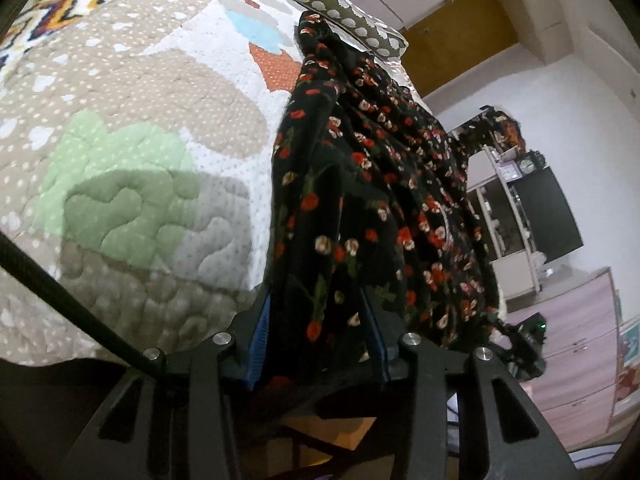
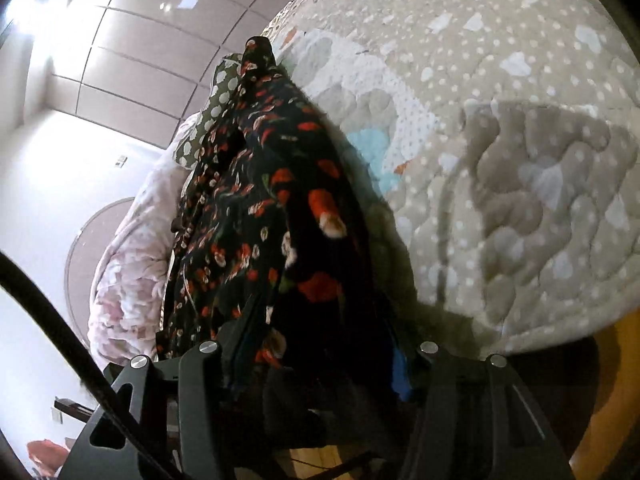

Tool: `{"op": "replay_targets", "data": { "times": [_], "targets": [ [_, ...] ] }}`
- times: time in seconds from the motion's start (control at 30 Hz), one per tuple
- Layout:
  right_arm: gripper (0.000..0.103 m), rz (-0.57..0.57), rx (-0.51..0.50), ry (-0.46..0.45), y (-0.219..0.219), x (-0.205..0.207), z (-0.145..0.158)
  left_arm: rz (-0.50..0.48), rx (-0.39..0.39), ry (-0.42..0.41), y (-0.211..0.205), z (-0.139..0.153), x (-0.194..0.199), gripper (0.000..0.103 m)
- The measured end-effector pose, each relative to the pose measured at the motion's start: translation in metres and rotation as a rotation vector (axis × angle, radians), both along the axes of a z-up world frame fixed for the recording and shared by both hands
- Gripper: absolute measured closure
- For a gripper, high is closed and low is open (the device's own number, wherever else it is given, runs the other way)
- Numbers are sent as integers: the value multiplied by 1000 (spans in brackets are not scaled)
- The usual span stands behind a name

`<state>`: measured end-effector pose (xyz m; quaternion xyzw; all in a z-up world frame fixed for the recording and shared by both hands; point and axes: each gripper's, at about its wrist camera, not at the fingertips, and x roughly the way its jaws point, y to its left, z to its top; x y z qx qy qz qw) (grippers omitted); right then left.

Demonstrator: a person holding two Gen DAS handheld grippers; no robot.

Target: Fold large clothes

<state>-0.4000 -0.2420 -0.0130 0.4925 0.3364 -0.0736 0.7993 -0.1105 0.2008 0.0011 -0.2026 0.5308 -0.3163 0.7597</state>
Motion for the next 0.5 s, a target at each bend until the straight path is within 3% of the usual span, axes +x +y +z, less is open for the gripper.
{"op": "replay_targets", "data": {
  "times": [0.3, 0.5],
  "targets": [
    [46, 22, -6, 34, 11, 0, -3, -14, 45, -40, -7, -3, -4, 47],
    [51, 47, -27, 63, 23, 1, -2, -45, 134, -71, -19, -1, -10, 48]
  ]
}}
